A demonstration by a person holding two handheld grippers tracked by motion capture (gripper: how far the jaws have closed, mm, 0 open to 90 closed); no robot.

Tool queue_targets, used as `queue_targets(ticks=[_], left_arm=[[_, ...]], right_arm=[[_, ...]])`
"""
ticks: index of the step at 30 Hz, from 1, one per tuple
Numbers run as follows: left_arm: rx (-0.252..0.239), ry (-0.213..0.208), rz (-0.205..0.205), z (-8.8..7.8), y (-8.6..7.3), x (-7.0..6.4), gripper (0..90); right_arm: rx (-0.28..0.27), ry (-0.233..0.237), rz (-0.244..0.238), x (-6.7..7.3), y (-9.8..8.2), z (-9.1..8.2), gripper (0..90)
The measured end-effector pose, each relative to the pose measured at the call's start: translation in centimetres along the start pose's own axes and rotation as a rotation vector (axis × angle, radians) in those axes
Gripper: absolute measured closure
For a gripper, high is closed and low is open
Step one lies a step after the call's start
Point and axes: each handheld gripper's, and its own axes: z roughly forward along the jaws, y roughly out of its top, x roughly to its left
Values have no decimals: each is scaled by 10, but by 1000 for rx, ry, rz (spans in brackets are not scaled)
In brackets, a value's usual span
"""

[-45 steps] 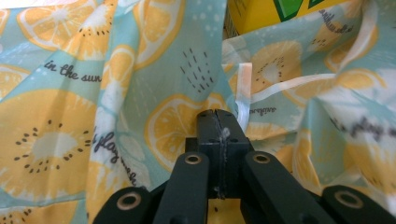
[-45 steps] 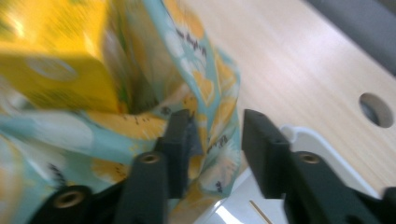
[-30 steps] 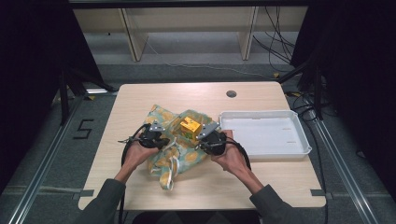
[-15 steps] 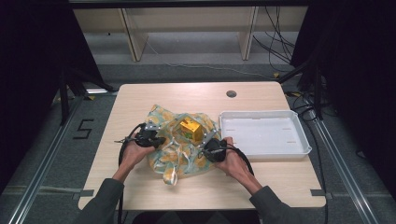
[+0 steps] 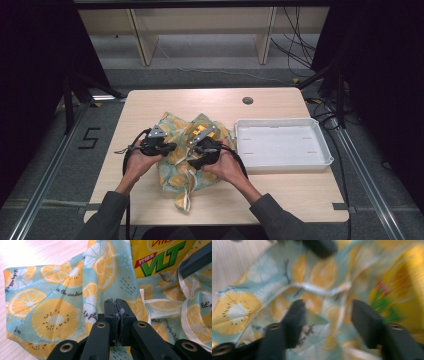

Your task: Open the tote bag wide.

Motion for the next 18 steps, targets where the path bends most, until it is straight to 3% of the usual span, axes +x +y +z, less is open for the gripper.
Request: queue_targets(ticks=[1,2,5,10,14,16,17,18], left_arm=[[-3,-3,-6,0,0,-1,869],[-2,-3,9,-1,0,0,867],[-1,-1,-2,-1,0,-1,867],[20,-7,10,5,-2,-5,875],[51,-7,5,17,-7,-4,888],[56,3,-13,21,-9,-2,890],[58,6,-18,22,-11,-1,891],[66,10,-4,23,-12,2,891]], right_arm=[[13,19,-15,1,-1,4,526],[34,66,-44,3,-4,4,633],[73,85,-141,10,-15,-7,884],[102,95,-192,16,-43,-35,900],[112,48,-219,23,-73,-53,900],[140,44,-235,22,-83,-53,900],[167,47,-214,21,-89,-51,900],[193,61,-215,19,-96,-47,900]])
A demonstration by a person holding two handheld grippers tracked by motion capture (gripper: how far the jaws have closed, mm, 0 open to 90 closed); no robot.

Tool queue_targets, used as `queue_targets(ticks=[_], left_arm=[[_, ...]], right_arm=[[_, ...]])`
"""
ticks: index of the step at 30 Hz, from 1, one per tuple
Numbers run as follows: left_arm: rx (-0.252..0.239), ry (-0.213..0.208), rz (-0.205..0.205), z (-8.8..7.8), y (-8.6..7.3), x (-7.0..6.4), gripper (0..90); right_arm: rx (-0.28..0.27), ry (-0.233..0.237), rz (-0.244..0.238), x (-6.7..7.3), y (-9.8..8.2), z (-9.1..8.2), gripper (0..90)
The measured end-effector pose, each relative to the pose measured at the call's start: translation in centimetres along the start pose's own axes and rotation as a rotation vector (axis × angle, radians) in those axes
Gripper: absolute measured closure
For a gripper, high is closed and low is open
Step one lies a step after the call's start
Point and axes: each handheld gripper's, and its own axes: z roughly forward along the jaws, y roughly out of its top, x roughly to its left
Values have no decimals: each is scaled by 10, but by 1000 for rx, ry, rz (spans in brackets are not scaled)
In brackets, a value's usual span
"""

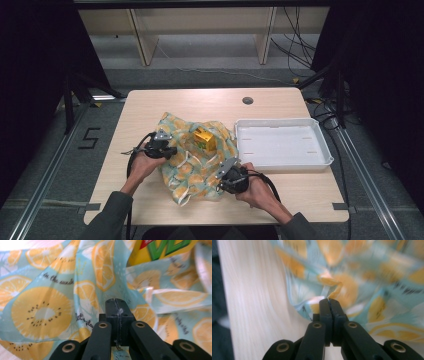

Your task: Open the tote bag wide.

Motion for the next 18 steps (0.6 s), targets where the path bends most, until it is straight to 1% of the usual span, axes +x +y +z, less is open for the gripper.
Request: queue_targets(ticks=[1,2,3,4,5,6,7,8,9,10,11,12,13,14,15,16,17,18], left_arm=[[0,2,-11,1,-1,2,891],[-1,4,-33,1,-3,2,891],[-1,9,-37,1,-3,3,890],[-3,3,-34,0,-4,4,890],[-4,1,-28,-2,-4,4,890],[-12,4,-37,-4,-4,4,889],[-14,5,-28,-7,-2,5,888],[-26,11,-26,-9,-2,4,888],[-25,6,-23,-11,-1,4,886],[-34,2,-26,-13,0,3,886],[-37,5,-9,-15,2,3,885],[-43,1,-7,-17,3,3,885],[-52,-1,-22,-18,4,1,884],[-59,2,-12,-20,5,1,883],[-60,-3,-9,-21,6,0,882],[-66,-9,-6,-23,7,-1,880],[-71,-5,-7,-24,8,-3,878],[-77,-8,3,-26,10,-2,876]], right_arm=[[13,-5,14,-1,-3,4,900],[5,9,29,-2,-5,6,900],[16,18,43,-3,-4,4,876],[5,14,33,-4,-3,1,825],[-13,6,49,-4,0,-4,787],[-58,-19,24,-5,4,-12,713],[-99,-24,20,-5,9,-20,683],[-137,-11,42,-4,13,-29,677],[-179,-36,25,-6,19,-37,657],[-206,-37,39,-6,23,-43,640],[-249,-48,50,-8,30,-51,633],[-287,-52,31,-12,36,-54,627],[-303,-48,56,-14,41,-56,622],[-318,-46,64,-16,47,-56,624],[-317,-57,71,-18,52,-52,620],[-296,-57,60,-19,56,-48,605],[-271,-61,45,-21,62,-38,588],[-245,-60,41,-21,66,-29,584]])
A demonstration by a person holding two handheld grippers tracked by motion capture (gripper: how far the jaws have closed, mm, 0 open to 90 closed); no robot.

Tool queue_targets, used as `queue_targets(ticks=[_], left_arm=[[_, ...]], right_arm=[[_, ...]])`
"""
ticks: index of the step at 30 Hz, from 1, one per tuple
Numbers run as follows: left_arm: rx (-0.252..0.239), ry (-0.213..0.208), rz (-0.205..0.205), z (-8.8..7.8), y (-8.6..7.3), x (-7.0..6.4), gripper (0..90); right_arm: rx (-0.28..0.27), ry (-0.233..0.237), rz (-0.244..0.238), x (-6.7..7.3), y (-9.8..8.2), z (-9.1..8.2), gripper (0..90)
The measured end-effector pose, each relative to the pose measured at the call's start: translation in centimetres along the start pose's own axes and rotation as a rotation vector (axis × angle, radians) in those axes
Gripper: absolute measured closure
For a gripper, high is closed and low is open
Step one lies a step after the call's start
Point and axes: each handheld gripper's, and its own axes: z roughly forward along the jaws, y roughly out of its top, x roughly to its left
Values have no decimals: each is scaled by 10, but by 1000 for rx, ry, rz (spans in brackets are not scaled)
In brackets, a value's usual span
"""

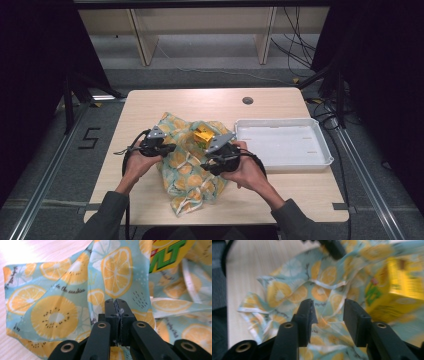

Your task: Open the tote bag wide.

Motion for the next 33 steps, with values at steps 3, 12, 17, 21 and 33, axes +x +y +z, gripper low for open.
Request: queue_targets(ticks=[3,12,17,21,33], left_arm=[[-30,-6,-15,-5,2,-3,872],[-83,-21,-17,-22,12,-8,846],[-123,-45,1,-32,21,-17,846],[-151,-105,40,-34,33,-37,846],[-31,-235,144,-3,36,-76,842]], right_arm=[[115,-29,-24,-1,1,29,525],[270,31,-87,-7,-9,59,900],[116,-68,-79,-19,7,24,900],[-10,-142,-28,-39,24,-2,900],[-127,-280,28,-88,57,-12,900]])
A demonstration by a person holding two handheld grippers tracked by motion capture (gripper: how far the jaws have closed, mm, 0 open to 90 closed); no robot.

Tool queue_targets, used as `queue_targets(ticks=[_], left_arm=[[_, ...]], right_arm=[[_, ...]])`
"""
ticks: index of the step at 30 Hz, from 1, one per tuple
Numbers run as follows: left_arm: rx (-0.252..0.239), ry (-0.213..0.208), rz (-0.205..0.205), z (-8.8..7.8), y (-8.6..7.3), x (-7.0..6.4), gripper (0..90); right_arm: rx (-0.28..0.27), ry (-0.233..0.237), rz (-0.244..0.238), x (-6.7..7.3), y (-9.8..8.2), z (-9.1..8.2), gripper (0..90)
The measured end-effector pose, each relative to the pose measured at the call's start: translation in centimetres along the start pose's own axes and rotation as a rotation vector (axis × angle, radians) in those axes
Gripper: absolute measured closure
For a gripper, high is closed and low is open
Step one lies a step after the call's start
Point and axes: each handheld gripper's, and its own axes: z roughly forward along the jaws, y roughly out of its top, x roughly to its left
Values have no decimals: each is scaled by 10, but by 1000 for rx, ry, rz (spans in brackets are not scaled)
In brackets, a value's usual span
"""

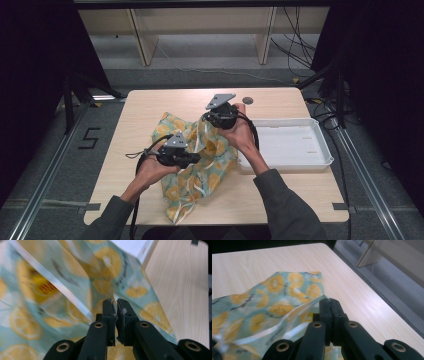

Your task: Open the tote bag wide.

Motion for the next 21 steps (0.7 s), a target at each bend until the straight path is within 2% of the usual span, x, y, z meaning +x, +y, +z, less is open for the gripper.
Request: queue_targets(ticks=[2,3,5,8,9,10,12,13,17,18,20,21], left_arm=[[10,9,-27,7,-1,4,845],[19,25,-21,10,-1,6,848],[55,96,10,11,1,14,861],[50,164,-17,4,2,30,878],[34,185,-51,1,1,36,881],[11,195,-74,-1,-1,43,886],[7,226,-75,-5,-3,56,890],[4,246,-91,-5,-5,62,890],[-37,233,-171,5,-11,79,892],[-35,233,-178,8,-12,80,892],[-1,258,-155,13,-14,86,892],[8,267,-165,16,-17,89,892]], right_arm=[[-9,-22,17,-5,1,6,900],[-2,-22,19,-7,2,8,900],[-1,-42,29,-9,3,13,900],[18,-71,20,-16,1,17,900],[31,-75,39,-18,-1,18,900],[36,-78,37,-20,-3,20,900],[63,-97,46,-24,-7,24,900],[82,-97,43,-26,-9,27,900],[141,-117,42,-32,-19,40,900],[167,-122,41,-33,-22,44,900],[205,-121,33,-33,-26,49,900],[226,-135,40,-32,-29,52,900]])
